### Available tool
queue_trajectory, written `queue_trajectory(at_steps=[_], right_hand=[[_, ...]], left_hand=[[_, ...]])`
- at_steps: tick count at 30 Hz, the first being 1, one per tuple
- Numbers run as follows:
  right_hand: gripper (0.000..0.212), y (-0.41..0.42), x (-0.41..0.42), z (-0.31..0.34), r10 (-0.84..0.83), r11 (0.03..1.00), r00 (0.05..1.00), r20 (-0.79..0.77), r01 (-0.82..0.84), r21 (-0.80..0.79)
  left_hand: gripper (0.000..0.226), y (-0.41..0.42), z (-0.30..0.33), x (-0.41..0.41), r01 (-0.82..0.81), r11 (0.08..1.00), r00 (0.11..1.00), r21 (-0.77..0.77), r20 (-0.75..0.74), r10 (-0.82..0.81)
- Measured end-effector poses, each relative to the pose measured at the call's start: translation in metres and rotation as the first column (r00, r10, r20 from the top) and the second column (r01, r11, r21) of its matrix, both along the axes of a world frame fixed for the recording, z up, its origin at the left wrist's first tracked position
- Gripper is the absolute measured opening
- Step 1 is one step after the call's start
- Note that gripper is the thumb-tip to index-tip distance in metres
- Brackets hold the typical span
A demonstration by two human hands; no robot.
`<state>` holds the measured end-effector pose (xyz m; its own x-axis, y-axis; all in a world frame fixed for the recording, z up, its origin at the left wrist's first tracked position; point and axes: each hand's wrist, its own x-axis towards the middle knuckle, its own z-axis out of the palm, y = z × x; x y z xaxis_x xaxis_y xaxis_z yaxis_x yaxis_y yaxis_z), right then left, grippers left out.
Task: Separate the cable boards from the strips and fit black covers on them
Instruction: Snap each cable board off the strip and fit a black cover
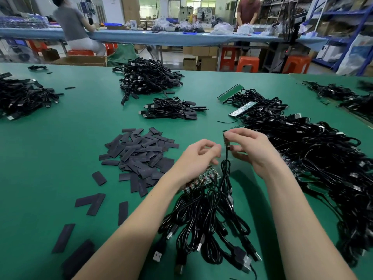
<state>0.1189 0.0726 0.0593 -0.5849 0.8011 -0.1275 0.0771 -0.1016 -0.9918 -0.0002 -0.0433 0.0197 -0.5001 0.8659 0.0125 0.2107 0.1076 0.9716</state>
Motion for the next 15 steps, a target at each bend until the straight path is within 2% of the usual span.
queue_trajectory(at_steps=[1,3,9,12,15], right_hand=[[0.005,-0.003,-0.003,0.0,0.01,1.0,1.0,-0.018,-0.011,-0.004],[0.005,-0.009,-0.01,-0.001,0.052,0.998,0.998,-0.027,-0.051,0.024],[0.008,-0.016,-0.024,0.001,-0.006,0.951,0.992,0.13,-0.034,0.308],[0.016,-0.019,-0.029,0.01,-0.085,0.83,0.979,0.187,-0.034,0.557],[0.01,-0.03,-0.039,0.019,-0.091,0.684,0.973,0.212,-0.094,0.724]], left_hand=[[0.012,0.001,-0.001,0.0,0.007,1.0,0.999,0.021,0.036,-0.007],[0.019,0.002,-0.003,-0.001,-0.019,0.997,0.996,0.07,0.091,0.012],[0.02,0.004,-0.009,0.004,-0.142,0.973,0.976,0.184,0.192,0.106],[0.017,0.006,-0.011,0.005,-0.159,0.966,0.98,0.204,0.153,0.129],[0.016,0.006,-0.012,0.003,-0.172,0.963,0.984,0.206,0.077,0.159]])
